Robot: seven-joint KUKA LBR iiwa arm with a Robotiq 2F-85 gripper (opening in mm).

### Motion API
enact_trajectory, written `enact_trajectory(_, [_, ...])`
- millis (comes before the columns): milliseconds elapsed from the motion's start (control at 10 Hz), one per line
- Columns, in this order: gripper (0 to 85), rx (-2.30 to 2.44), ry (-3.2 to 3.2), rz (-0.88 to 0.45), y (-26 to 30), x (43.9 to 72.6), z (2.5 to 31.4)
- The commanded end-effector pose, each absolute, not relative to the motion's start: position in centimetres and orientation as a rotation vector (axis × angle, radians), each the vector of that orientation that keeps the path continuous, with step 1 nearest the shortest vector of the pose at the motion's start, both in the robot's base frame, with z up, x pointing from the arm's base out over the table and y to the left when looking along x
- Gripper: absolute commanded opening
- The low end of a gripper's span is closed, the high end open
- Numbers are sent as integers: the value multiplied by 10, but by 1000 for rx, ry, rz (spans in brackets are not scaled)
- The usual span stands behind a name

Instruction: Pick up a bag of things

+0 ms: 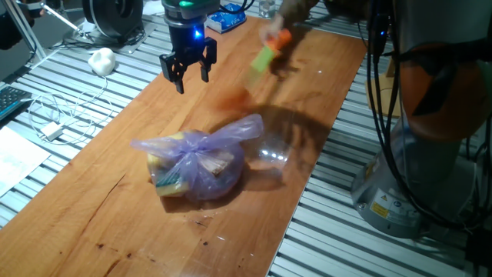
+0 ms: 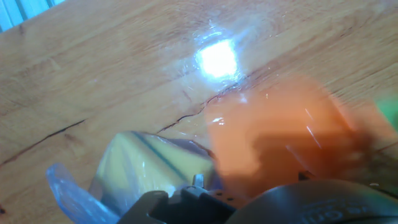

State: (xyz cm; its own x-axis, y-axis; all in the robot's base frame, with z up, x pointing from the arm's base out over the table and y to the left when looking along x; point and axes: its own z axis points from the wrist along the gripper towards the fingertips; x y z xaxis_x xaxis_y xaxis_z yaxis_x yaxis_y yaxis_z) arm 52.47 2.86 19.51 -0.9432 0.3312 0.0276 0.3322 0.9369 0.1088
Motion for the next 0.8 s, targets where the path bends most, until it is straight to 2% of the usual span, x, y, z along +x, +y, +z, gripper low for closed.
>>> enact_trajectory(0, [680,-511,-3086,-181,29,525,195])
enact_trajectory(300, [680,-363,-3083,-155,29,525,195])
enact_trajectory(400, [510,-315,-3086,-106,29,525,195])
enact_trajectory(700, [510,-255,-3067,-101,29,525,195])
